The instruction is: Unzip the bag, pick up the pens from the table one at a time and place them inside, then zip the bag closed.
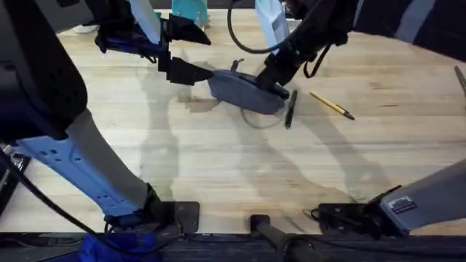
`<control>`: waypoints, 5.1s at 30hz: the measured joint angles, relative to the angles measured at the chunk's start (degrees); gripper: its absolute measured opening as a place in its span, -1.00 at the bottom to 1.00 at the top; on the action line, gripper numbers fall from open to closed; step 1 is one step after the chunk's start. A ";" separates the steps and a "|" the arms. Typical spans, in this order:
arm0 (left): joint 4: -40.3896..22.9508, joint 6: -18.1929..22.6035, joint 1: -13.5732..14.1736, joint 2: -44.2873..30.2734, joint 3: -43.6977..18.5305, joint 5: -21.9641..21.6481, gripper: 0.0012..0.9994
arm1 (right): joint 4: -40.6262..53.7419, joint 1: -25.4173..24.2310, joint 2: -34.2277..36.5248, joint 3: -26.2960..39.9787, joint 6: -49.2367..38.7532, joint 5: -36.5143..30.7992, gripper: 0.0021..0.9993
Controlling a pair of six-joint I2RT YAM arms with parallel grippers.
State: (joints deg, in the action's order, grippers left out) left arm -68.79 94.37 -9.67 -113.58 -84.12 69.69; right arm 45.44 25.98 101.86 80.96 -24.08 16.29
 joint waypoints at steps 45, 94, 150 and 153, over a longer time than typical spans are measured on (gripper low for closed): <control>0.22 0.00 0.00 0.00 0.00 -0.24 0.99 | -10.25 0.98 1.66 -6.53 -0.22 0.70 0.99; 0.22 0.00 0.00 0.00 0.00 -0.24 0.99 | 22.53 -10.88 -13.84 13.01 27.96 -10.40 1.00; 0.22 0.00 0.00 0.00 0.00 -0.22 0.99 | -7.11 -21.94 -4.35 -19.60 8.59 -16.37 0.96; 0.22 0.00 0.00 0.00 0.00 -0.22 0.99 | -7.14 -22.03 -4.24 -19.56 8.57 -16.13 0.80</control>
State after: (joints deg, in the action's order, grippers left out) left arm -68.58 94.37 -9.67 -113.58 -84.12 69.47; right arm 38.30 3.95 97.62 61.40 -15.51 0.16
